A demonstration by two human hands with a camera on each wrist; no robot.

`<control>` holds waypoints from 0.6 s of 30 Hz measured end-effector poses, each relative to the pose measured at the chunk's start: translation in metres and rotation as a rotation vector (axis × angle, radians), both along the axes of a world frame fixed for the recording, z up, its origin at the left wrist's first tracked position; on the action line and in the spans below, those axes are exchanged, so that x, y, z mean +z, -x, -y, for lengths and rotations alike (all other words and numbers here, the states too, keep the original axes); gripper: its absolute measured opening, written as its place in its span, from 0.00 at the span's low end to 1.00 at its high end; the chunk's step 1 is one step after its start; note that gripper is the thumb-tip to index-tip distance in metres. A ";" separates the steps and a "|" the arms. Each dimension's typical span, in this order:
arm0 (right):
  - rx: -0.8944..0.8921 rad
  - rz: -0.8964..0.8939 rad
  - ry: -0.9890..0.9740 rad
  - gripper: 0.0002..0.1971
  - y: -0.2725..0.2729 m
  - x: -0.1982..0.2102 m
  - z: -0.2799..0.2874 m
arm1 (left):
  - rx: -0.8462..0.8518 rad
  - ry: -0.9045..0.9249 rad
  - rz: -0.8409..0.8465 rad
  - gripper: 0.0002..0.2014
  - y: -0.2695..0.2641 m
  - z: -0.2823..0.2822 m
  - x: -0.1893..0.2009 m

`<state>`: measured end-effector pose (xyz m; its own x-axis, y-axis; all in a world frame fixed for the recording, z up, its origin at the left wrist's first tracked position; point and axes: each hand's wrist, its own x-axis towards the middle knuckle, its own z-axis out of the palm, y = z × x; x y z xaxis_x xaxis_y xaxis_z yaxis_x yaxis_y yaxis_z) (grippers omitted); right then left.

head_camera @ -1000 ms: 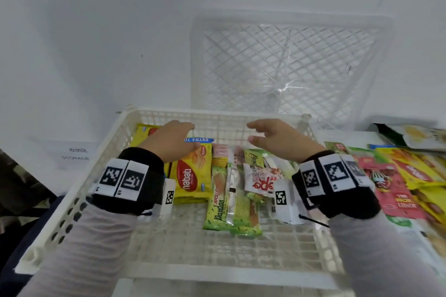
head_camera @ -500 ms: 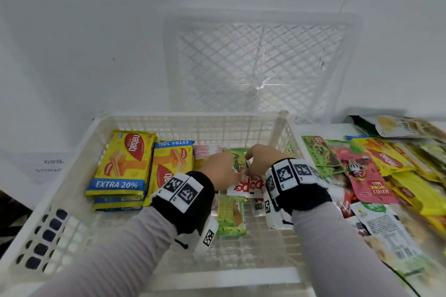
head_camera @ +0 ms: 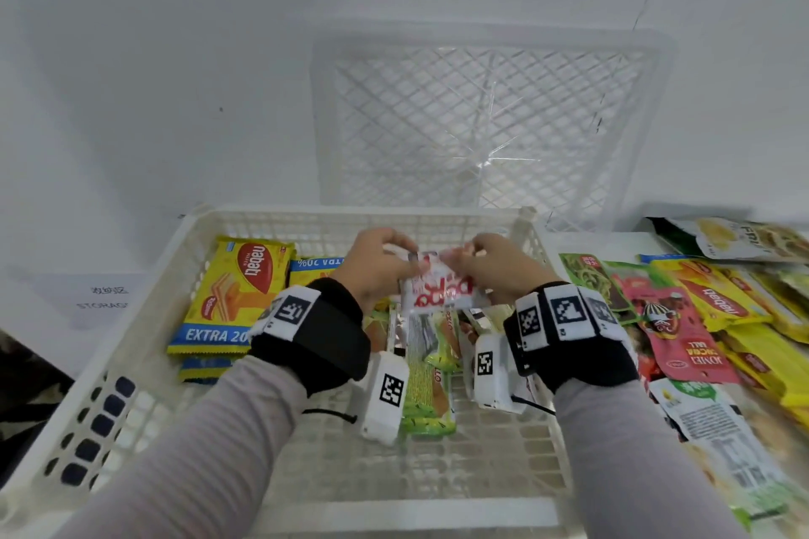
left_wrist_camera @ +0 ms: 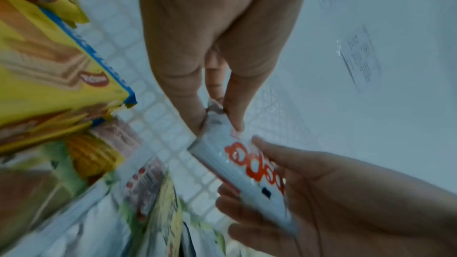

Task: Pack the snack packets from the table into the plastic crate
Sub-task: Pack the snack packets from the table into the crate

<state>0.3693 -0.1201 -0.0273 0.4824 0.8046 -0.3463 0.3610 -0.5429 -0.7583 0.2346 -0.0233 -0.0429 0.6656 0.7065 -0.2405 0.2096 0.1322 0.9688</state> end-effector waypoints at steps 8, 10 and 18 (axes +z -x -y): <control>-0.242 -0.553 -0.148 0.03 0.009 -0.019 -0.026 | 0.141 -0.782 -0.218 0.12 0.005 -0.018 -0.011; -0.246 -0.451 -0.095 0.07 0.016 -0.032 -0.033 | 0.006 -1.023 -0.309 0.13 0.004 -0.015 -0.015; -0.062 0.219 0.091 0.12 0.016 -0.036 -0.030 | -0.458 -1.211 -0.697 0.32 0.001 -0.003 -0.041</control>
<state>0.3538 -0.0905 -0.0628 0.6013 0.7415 -0.2976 0.4757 -0.6315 -0.6122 0.2339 -0.0199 -0.0840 0.8823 0.4700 -0.0273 0.4695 -0.8740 0.1251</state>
